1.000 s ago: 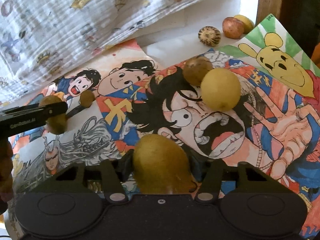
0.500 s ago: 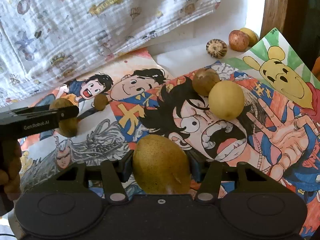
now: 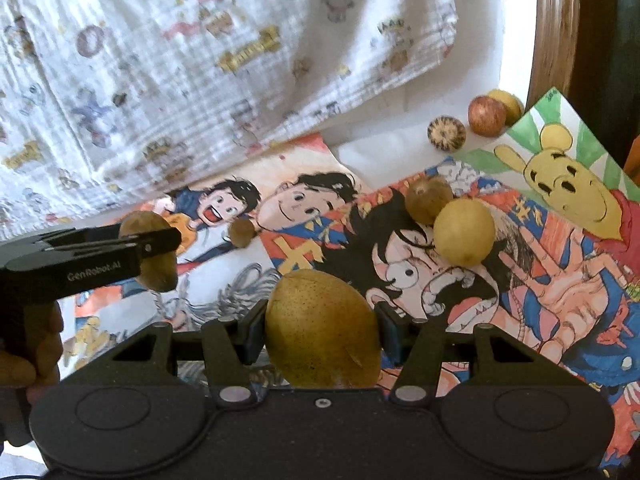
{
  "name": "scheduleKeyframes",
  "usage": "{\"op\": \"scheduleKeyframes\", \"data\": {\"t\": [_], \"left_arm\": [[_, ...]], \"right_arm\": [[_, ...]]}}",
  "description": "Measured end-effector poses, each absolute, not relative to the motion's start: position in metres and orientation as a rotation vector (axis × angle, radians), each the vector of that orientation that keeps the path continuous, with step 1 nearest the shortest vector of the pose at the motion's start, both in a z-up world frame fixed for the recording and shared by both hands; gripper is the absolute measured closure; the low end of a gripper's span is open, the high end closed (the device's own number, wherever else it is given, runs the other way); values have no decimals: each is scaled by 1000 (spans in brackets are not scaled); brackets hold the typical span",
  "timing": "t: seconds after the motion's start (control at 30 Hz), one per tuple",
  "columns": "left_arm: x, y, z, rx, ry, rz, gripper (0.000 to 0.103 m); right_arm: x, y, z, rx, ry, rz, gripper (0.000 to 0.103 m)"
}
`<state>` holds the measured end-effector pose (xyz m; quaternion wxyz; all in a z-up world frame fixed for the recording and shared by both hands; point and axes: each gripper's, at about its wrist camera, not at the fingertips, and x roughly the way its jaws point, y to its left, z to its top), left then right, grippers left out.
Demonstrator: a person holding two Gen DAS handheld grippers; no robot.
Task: Organize fruits
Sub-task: 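Lift and carry both large fruits toward the metal tray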
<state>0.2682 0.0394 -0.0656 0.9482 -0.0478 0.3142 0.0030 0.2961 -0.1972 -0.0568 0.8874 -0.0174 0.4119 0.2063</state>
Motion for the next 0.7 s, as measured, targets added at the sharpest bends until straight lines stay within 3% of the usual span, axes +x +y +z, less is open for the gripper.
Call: {"op": "scheduleKeyframes", "data": {"t": [0.7], "left_arm": [[169,12,1,-73,513,-44,43]], "right_arm": [[187,-213,30,-20,672,453,45]]}}
